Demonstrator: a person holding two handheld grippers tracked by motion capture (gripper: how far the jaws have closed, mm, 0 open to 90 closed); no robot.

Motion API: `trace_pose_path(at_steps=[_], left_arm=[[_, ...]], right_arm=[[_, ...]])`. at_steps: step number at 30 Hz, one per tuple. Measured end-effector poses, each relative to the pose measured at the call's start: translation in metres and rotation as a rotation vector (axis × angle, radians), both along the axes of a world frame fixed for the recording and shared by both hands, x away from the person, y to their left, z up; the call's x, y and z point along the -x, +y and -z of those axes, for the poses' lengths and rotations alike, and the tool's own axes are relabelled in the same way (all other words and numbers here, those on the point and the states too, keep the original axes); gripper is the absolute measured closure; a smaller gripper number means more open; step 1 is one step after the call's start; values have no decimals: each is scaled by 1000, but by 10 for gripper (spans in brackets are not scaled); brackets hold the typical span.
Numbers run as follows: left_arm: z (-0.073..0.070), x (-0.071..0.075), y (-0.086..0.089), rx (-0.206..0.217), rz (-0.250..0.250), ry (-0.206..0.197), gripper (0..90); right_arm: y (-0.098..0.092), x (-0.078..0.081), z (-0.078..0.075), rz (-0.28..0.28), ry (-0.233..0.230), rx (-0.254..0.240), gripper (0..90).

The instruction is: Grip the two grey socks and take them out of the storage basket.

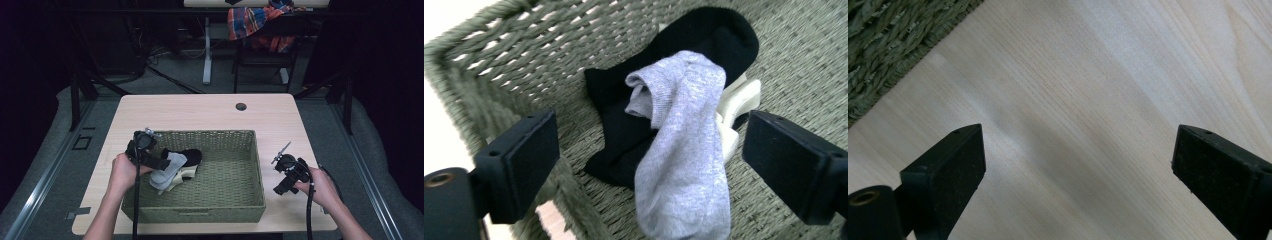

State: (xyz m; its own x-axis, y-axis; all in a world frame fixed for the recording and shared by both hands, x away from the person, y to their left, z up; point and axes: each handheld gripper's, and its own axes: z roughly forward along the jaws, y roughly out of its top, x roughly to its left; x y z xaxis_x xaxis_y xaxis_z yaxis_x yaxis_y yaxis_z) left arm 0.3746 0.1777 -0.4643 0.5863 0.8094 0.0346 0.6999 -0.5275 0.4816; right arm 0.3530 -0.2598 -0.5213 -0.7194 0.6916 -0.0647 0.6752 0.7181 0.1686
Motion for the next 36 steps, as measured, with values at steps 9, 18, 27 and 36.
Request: trace_pose_path(at_steps=[9,18,27,36], left_arm=[[10,-3,-8,-37,37,37,344],[18,-3,-11,-73,71,43,639],[18,-1,-13,-87,96,58,837],[10,2,-11,-63,100,41,856]], right_arm=[[0,0,0,-4,7,-5,67],[1,1,3,16,-9,-26,68],[0,1,2,6,-3,-15,69],[0,1,1,4,-2,-13,69]])
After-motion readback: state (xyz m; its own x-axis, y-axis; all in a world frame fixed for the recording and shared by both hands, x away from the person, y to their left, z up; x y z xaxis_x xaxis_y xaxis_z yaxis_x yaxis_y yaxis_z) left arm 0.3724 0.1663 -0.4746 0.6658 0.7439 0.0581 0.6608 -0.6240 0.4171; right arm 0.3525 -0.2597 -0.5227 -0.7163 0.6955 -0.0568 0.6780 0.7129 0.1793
